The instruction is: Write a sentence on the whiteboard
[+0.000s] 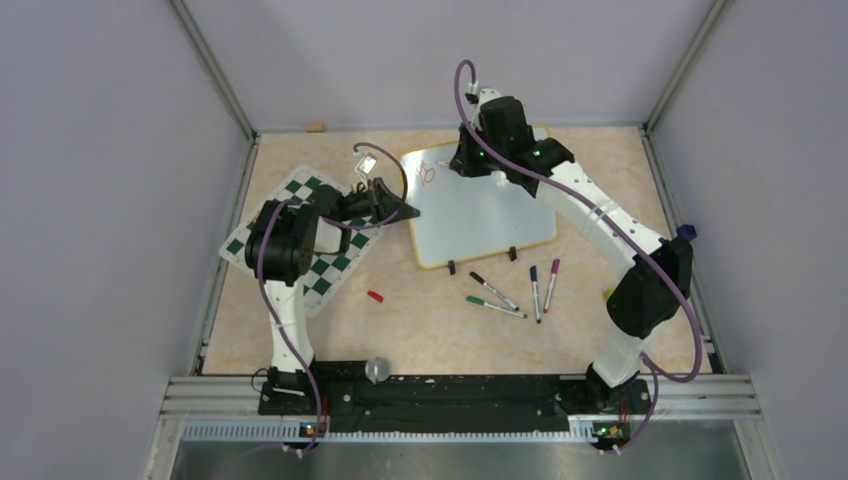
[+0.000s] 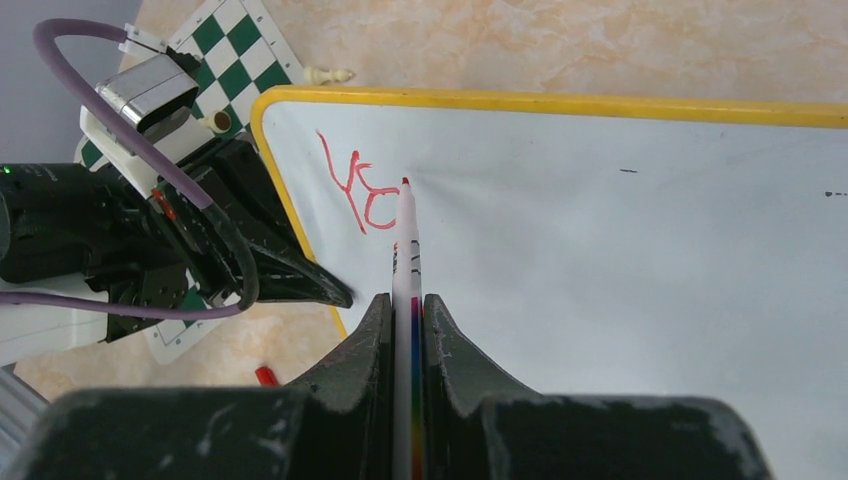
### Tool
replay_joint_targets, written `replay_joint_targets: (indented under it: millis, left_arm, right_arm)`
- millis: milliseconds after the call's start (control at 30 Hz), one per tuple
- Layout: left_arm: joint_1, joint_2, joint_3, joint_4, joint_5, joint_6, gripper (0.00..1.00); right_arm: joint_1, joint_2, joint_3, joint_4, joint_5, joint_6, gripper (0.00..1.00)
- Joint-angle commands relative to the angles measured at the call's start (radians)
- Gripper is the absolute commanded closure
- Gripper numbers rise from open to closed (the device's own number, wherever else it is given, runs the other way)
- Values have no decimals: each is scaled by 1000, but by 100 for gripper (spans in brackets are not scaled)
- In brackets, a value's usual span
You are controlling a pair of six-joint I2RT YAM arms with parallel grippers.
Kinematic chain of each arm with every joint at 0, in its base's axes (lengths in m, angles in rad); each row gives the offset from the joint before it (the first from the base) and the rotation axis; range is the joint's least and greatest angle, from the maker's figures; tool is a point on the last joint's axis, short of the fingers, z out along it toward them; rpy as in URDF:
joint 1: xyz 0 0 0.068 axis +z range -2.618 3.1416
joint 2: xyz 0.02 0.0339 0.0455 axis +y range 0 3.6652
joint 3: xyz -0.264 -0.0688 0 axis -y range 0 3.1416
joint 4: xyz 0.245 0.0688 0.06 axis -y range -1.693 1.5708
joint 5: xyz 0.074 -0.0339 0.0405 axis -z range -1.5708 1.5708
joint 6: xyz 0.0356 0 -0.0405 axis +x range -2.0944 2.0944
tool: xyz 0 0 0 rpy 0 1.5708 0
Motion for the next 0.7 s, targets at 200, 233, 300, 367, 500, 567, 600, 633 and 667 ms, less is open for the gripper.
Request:
replay_joint_targets:
  millis: [200, 233, 300, 367, 500, 567, 600, 633, 667]
  left_arm:
    - [-22, -45, -6, 100, 112, 12, 100]
    - [-22, -46, -6, 100, 112, 11, 100]
    - [-22, -46, -6, 100, 111, 12, 100]
    - [-22, -45, -6, 100, 112, 12, 100]
    - [-22, -47, -8, 100, 109, 12, 100]
    - [-22, -46, -8, 100, 110, 12, 100]
    - [-22, -47, -8, 99, 111, 13, 100]
    - [-22, -47, -8, 100, 111, 13, 100]
    - [-22, -47, -9, 100, 111, 13, 100]
  right_arm:
    - [-5, -10, 18, 1, 12, -12, 100]
    - [-5, -8, 16, 0, 11, -13, 100]
    - [-5, -6, 13, -1, 13, -13, 100]
    - [-5, -7, 8, -3, 15, -12, 100]
    - [-6, -3, 2, -3, 20, -12, 100]
    - [-6, 3, 3, -3, 18, -12, 100]
    - [-6, 5, 4, -1, 18, -12, 100]
    - [-5, 6, 5, 0, 18, -12, 100]
    - [-5, 10, 7, 0, 19, -13, 100]
